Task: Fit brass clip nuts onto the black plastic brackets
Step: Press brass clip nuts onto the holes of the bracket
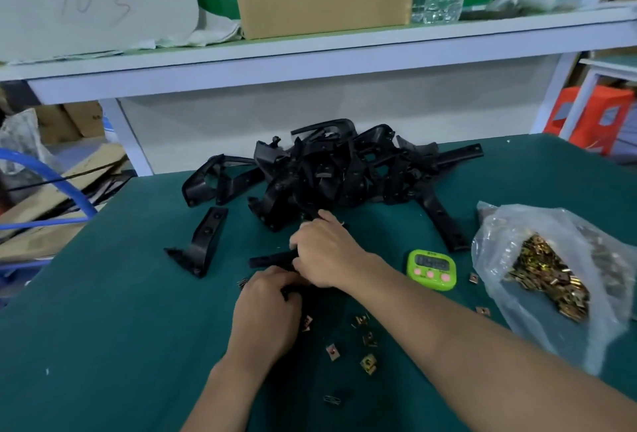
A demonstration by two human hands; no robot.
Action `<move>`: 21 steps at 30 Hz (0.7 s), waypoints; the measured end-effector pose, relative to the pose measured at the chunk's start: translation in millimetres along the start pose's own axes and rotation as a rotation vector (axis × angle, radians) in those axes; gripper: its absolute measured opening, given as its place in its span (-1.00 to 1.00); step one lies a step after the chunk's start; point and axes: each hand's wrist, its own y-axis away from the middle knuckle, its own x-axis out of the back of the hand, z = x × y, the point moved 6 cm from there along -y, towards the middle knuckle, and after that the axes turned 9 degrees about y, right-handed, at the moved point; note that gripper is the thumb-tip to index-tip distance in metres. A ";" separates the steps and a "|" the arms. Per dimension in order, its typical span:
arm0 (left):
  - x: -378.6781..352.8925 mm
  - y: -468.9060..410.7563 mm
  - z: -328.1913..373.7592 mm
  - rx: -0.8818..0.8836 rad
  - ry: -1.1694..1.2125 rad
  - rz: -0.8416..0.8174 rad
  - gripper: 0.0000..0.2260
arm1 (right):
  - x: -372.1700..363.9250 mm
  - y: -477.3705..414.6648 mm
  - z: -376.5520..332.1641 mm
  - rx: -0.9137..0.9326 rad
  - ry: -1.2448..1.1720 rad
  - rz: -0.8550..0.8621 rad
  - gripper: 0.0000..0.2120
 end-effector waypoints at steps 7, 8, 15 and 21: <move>-7.4 8.5 16.0 -0.092 -0.082 -0.045 -0.53 | 40.7 66.4 64.2 -0.518 -0.790 0.568 -0.67; -13.0 9.9 19.5 -0.112 -0.089 -0.097 -0.49 | 37.2 80.8 72.5 -0.631 -1.008 0.609 -0.65; -21.0 6.9 24.9 -0.070 0.034 -0.108 -0.83 | -2.4 134.7 54.3 -0.634 -1.686 0.393 -0.65; 0.0 7.7 10.0 -0.006 0.000 0.062 -0.95 | -6.4 128.6 62.2 -0.419 -1.491 0.233 -0.72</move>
